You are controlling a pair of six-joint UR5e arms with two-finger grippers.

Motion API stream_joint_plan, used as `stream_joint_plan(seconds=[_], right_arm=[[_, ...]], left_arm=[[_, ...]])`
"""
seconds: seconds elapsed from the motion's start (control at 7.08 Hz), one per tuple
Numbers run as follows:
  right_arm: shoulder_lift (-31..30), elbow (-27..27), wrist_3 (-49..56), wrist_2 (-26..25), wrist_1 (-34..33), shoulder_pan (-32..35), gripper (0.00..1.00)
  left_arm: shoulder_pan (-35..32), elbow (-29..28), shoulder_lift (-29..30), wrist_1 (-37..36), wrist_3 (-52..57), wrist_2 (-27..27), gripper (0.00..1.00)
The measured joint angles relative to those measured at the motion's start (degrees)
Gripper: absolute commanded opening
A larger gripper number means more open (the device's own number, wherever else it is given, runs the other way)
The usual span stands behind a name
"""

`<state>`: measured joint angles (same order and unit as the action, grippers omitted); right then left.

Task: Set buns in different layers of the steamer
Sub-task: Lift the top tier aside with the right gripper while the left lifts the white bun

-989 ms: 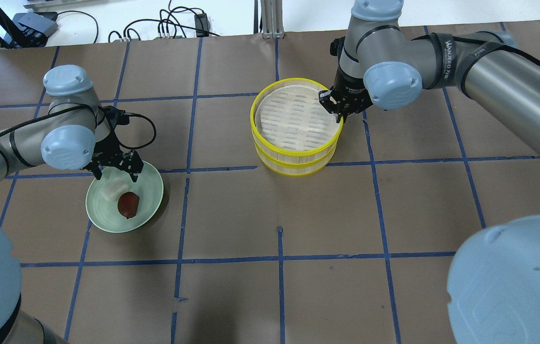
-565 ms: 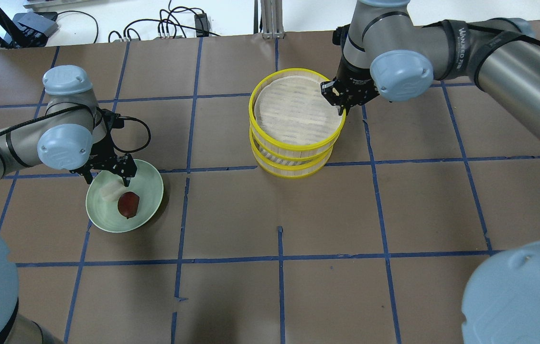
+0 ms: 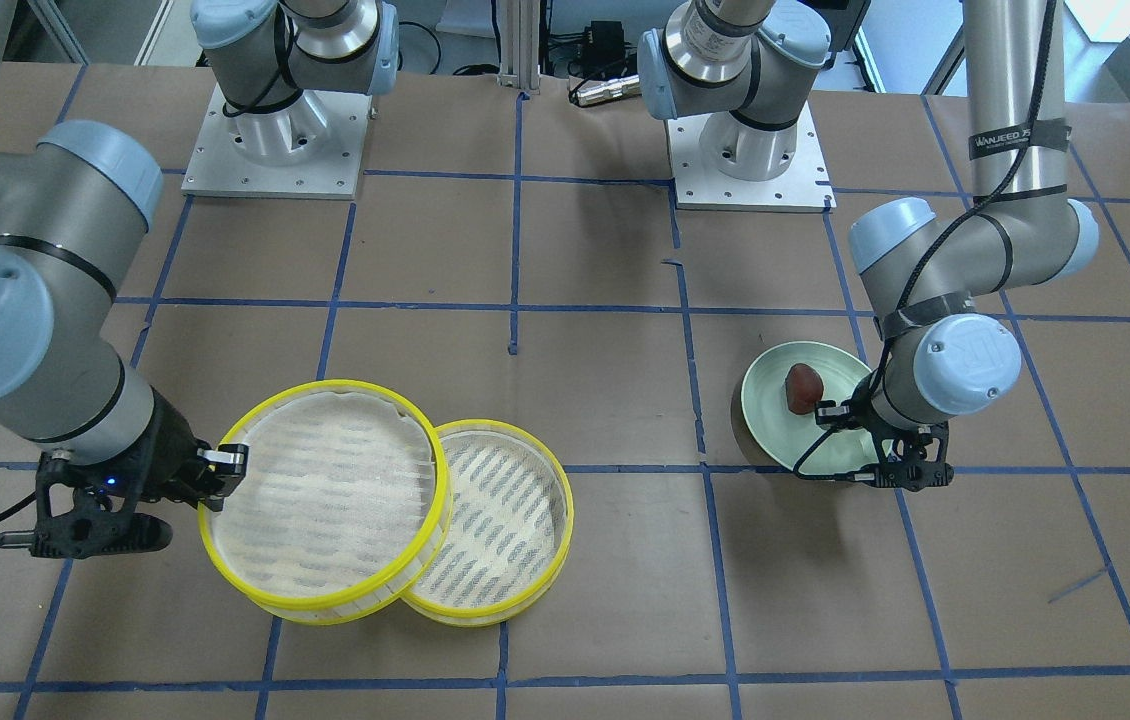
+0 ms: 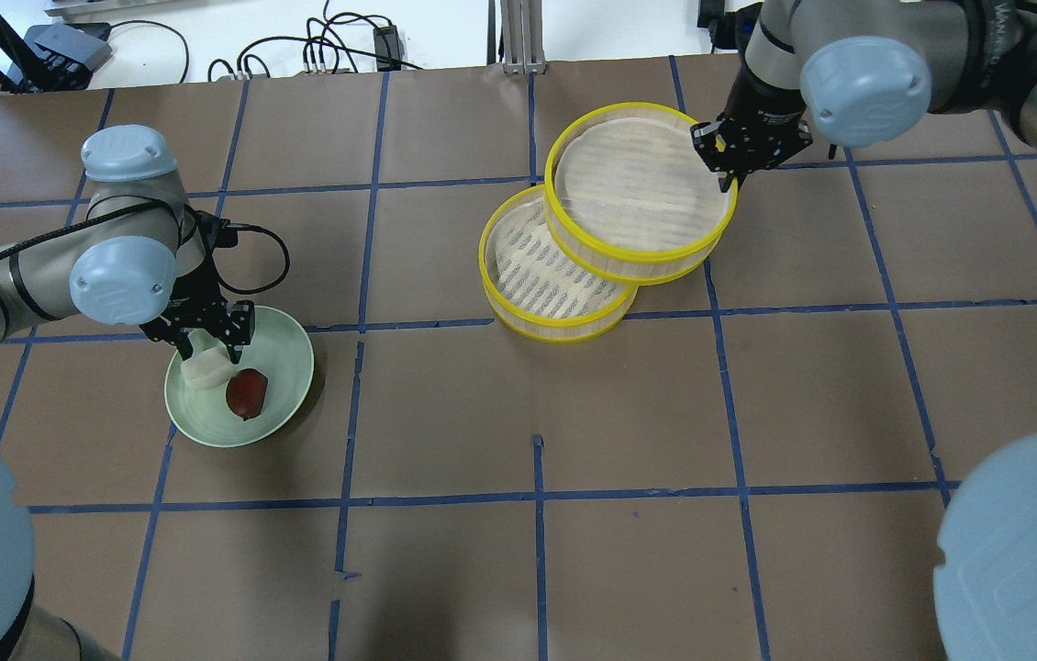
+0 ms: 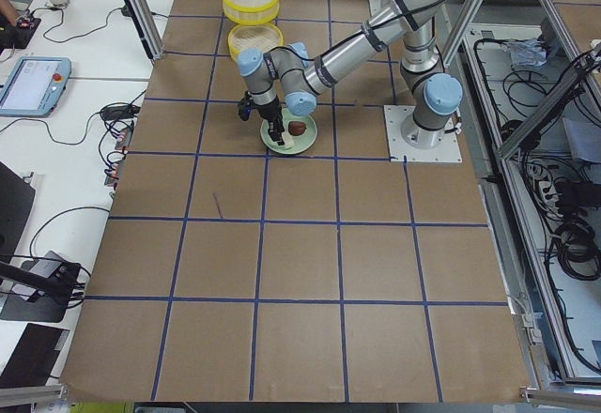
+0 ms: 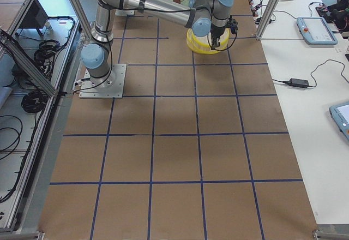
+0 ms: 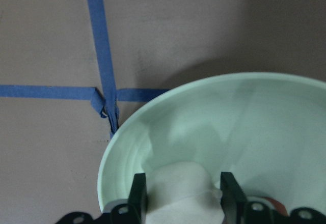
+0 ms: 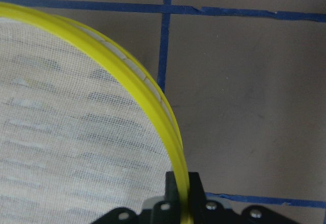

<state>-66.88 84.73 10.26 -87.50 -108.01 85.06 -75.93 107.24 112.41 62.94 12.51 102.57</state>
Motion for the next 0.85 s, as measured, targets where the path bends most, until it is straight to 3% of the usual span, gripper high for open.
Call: stream_joint_plan(seconds=[0.42,0.85], right_arm=[[-0.3,-0.6,7.7,-3.3,0.4,-4.4,0.05],[0.5,-0.1,14.3,-4.1,-0.4,-8.7,0.06]], left_arm=[[-0.2,-1.1,-0.8,-2.9,-0.3,-0.1,0.02],[-5.0,-8.5,-4.5,-2.8,-2.7,-4.8,0.02]])
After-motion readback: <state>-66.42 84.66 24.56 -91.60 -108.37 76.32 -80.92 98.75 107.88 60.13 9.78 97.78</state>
